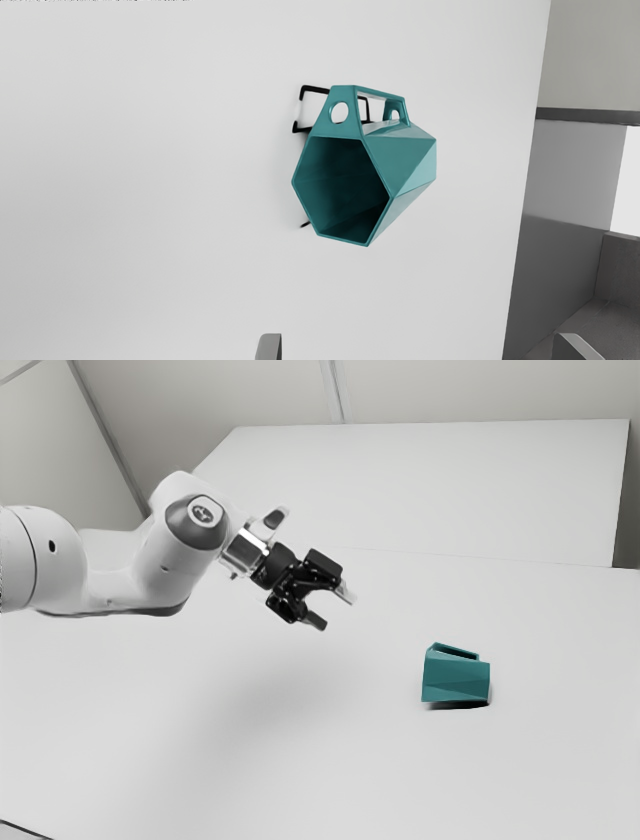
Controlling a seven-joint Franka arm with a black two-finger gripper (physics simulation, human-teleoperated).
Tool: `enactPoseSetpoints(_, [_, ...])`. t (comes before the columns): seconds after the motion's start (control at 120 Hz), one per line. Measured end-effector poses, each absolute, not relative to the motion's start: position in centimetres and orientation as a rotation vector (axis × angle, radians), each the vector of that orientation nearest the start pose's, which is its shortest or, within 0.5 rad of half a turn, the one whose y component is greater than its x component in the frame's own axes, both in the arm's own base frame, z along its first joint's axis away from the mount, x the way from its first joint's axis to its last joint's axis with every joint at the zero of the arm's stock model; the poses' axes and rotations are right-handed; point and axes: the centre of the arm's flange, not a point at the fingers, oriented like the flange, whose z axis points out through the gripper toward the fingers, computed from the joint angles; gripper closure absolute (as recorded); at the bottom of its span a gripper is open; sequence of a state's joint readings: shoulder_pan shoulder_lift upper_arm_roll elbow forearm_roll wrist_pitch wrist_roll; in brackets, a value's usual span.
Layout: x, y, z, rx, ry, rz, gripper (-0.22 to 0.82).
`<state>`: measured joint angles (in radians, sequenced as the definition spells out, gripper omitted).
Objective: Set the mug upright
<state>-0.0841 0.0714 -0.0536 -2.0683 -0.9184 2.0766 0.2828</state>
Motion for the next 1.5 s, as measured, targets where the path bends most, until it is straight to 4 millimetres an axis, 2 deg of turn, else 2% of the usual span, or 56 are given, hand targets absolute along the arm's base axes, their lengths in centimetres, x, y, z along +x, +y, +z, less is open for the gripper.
enactPoseSetpoints(0.117, [55.4, -13.2, 38.6, 2.286, 0.069, 0.010, 0.02])
enactPoseSetpoints(0.375, [55.8, -14.5, 33.1, 2.124, 0.060, 0.079, 0.02])
enactPoseSetpoints(0.592, [55.6, -16.5, 30.1, 2.042, -0.020, 0.161, 0.02])
enactPoseSetpoints(0.842, [55.2, -18.2, 28.2, 2.016, -0.151, 0.231, 0.02])
enactPoseSetpoints(1.167, [55.2, -20.9, 27.1, 1.985, -0.294, 0.292, 0.02])
enactPoseSetpoints(1.5, [55.0, -23.4, 24.9, 1.960, -0.242, 0.254, 0.02])
